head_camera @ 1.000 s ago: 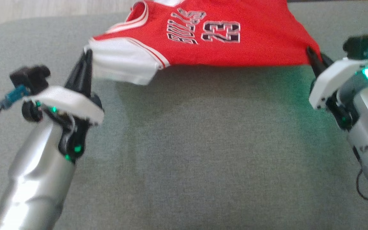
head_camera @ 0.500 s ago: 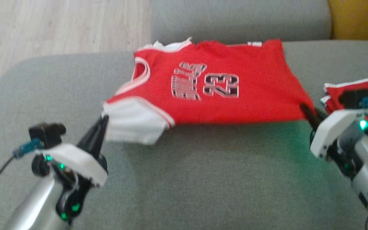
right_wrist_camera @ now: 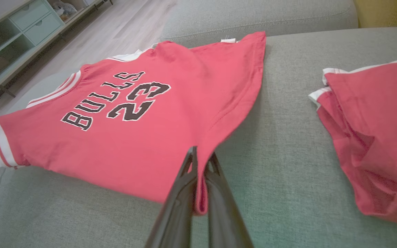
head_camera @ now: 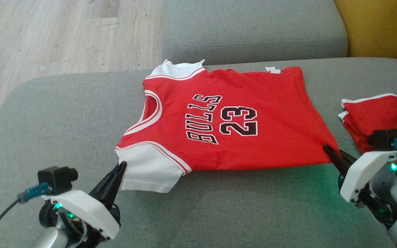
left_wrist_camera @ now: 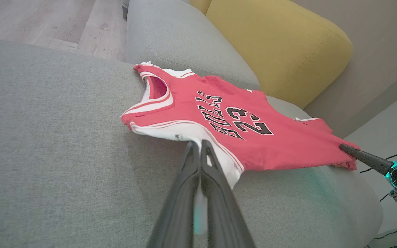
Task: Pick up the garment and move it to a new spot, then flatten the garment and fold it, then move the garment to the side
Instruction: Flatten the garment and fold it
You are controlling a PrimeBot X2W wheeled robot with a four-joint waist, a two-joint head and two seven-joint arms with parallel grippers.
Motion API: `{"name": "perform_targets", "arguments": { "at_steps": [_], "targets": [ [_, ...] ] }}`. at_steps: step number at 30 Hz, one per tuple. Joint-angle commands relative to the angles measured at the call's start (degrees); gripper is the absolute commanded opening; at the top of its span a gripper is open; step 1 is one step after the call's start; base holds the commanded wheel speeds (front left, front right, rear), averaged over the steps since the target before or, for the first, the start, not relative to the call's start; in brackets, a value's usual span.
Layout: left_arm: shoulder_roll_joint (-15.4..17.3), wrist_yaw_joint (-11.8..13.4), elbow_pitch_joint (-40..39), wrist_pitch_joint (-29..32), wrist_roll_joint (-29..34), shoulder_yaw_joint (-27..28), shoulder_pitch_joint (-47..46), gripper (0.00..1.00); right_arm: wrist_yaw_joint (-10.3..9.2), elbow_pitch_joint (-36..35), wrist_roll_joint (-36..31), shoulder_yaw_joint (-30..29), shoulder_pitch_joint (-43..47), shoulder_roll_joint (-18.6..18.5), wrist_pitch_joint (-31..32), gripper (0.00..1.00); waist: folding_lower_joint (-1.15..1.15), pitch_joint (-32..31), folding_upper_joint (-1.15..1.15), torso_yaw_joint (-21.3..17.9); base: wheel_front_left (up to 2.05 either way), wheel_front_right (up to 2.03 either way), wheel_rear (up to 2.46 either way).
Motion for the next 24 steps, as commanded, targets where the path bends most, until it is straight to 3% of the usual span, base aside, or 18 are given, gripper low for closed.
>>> {"name": "perform_targets", "arguments": {
  "at_steps": [1, 15, 24],
  "targets": [
    [2.1, 0.6, -2.4, 0.2, 0.4, 2.6, -3.0, 0.0, -0.04, -1.8, -0.7, -1.0, -0.4, -1.5, 0.2, 0.0, 0.01, 0.3, 0.0, 0.0, 0.0, 0.0, 0.0],
    [3.1, 2.4, -0.5, 1.9, 2.2, 3.2, -8.3, 0.0, -0.04, -6.2, -6.7, -9.0, -0.2, 4.1, 4.0, 0.0, 0.01, 6.0, 0.0, -1.3, 0.0, 0.0, 0.0],
    [3.2, 1.7, 8.2, 4.9, 3.7, 3.0, -18.2, 0.0, -0.04, -4.7, -9.9, -12.1, -5.7, 8.0, 8.1, 0.0, 0.01, 9.7, 0.0, -2.0, 0.0, 0.0, 0.0]
  ]
}}
